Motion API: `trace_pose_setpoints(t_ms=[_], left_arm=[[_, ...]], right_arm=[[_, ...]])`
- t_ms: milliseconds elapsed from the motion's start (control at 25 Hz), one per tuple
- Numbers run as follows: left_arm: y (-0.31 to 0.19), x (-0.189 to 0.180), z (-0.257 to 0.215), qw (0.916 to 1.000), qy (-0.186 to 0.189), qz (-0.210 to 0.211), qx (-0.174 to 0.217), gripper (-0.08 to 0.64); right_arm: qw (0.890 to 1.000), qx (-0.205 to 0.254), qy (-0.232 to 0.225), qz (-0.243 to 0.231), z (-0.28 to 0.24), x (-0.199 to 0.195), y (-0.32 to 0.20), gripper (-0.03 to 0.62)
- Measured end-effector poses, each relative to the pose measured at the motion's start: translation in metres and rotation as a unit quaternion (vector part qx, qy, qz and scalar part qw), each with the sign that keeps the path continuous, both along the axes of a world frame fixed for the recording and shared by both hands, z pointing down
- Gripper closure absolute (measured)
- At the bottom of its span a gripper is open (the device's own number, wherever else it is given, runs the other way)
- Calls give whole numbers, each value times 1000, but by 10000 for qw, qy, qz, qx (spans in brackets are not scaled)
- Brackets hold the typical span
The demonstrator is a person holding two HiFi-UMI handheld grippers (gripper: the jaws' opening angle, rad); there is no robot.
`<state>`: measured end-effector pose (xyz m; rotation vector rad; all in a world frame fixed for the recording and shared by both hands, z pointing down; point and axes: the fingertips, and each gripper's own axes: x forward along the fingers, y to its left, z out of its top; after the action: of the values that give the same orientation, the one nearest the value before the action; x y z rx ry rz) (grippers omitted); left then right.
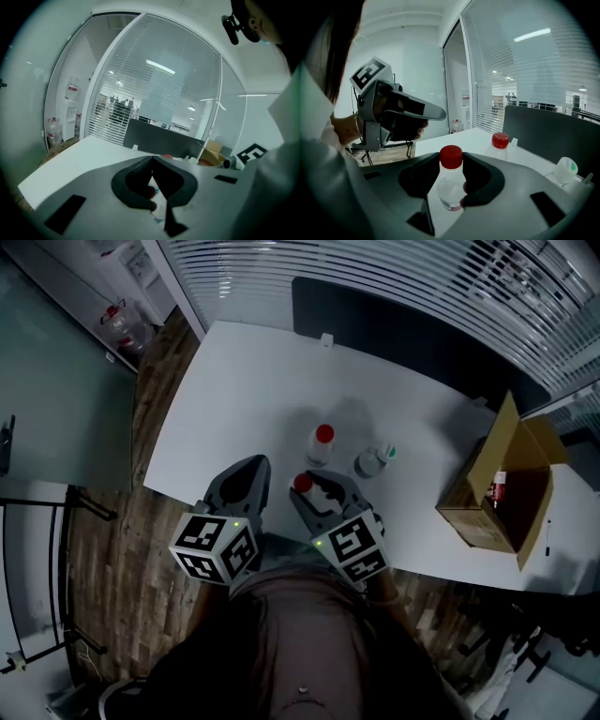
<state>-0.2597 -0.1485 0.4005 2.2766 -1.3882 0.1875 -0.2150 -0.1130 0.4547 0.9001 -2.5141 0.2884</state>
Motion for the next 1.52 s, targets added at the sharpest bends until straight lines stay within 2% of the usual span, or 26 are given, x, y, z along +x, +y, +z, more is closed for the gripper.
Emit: trace_pose_setpoints(t_ms=[600, 960, 1520], left_arm=[[-15, 21, -5, 9996, 64, 279, 56, 551], [-14, 47, -10, 9987, 137, 472, 119, 551], [-8, 74, -16, 9990, 96, 392, 172, 551]], right_arm=[[9996, -184, -47, -187, 4, -4, 5, 422], [9997, -71, -61, -207, -5, 6, 12, 420], [9989, 68, -412, -191, -23, 36, 24, 420]])
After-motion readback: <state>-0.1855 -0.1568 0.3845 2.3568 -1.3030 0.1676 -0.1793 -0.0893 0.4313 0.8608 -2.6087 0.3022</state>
